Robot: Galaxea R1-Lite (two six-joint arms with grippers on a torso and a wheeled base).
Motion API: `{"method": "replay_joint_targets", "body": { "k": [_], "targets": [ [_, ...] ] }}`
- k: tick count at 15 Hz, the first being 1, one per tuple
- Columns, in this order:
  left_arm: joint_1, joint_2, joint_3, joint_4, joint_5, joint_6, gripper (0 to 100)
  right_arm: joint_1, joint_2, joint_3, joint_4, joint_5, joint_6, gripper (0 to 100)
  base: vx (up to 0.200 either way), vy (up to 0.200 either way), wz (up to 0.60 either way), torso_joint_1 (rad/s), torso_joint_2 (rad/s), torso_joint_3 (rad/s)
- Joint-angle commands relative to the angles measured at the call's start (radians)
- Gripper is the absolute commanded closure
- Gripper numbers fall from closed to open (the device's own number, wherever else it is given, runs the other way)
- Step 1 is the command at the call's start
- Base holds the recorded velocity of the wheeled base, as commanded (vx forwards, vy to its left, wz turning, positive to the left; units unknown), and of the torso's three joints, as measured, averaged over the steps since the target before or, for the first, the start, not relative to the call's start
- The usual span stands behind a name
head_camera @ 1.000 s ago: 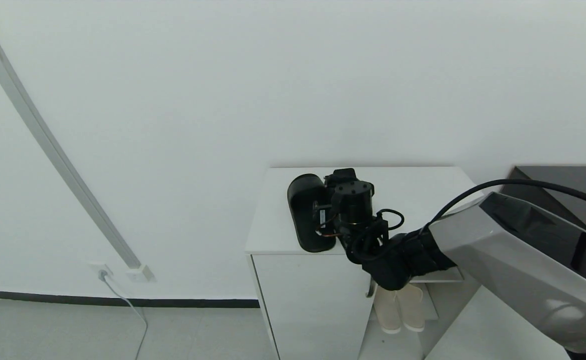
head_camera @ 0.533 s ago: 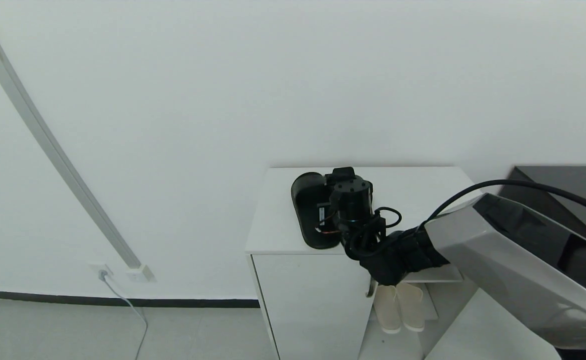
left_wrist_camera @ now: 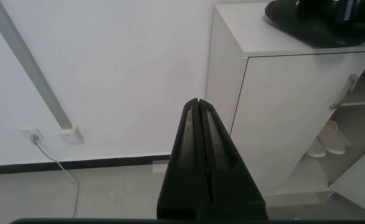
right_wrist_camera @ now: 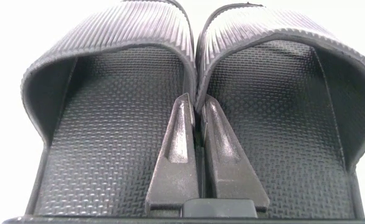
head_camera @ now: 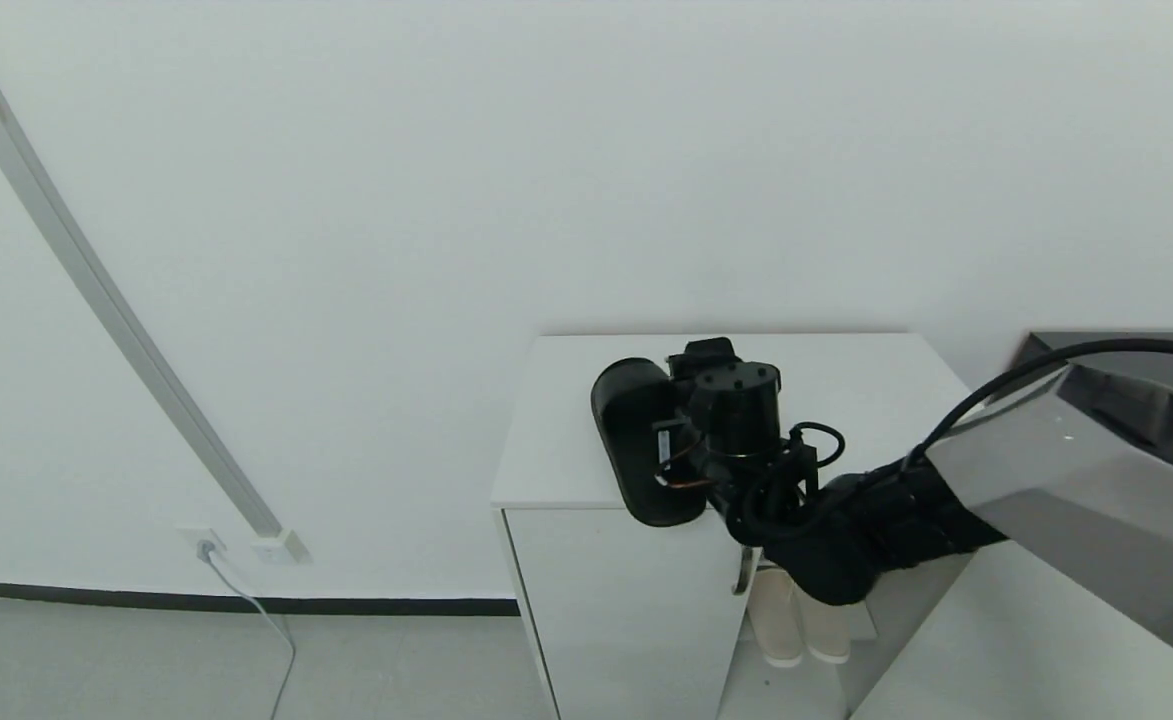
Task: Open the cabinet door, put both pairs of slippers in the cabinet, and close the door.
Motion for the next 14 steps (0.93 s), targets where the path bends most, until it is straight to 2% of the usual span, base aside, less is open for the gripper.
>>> {"method": "replay_joint_targets", "body": {
  "k": [1,3,5,9,14],
  "targets": [
    [0.000,0.001,0.000,0.000,0.000,0.000,100,0.051,-0.202,0.261,-0.092,0.001,-0.001,100,0.000,0.000,0.00,0.000,0.00,0.000],
    [0.000,0.001,0.000,0.000,0.000,0.000,100,0.102,-0.323,0.462,-0.133,0.007,0.002,100,0.000,0.000,0.00,0.000,0.00,0.000],
    [0.000,0.001,0.000,0.000,0.000,0.000,100,0.156,-0.420,0.585,-0.138,0.030,0.007,100,0.000,0.000,0.00,0.000,0.00,0.000],
    [0.000,0.001,0.000,0.000,0.000,0.000,100,0.182,-0.431,0.589,-0.136,0.032,0.007,100,0.000,0.000,0.00,0.000,0.00,0.000],
    [0.000,0.001,0.000,0.000,0.000,0.000,100,0.186,-0.417,0.579,-0.135,0.032,0.007,100,-0.200,0.000,0.00,0.006,0.00,0.000]
  ]
}}
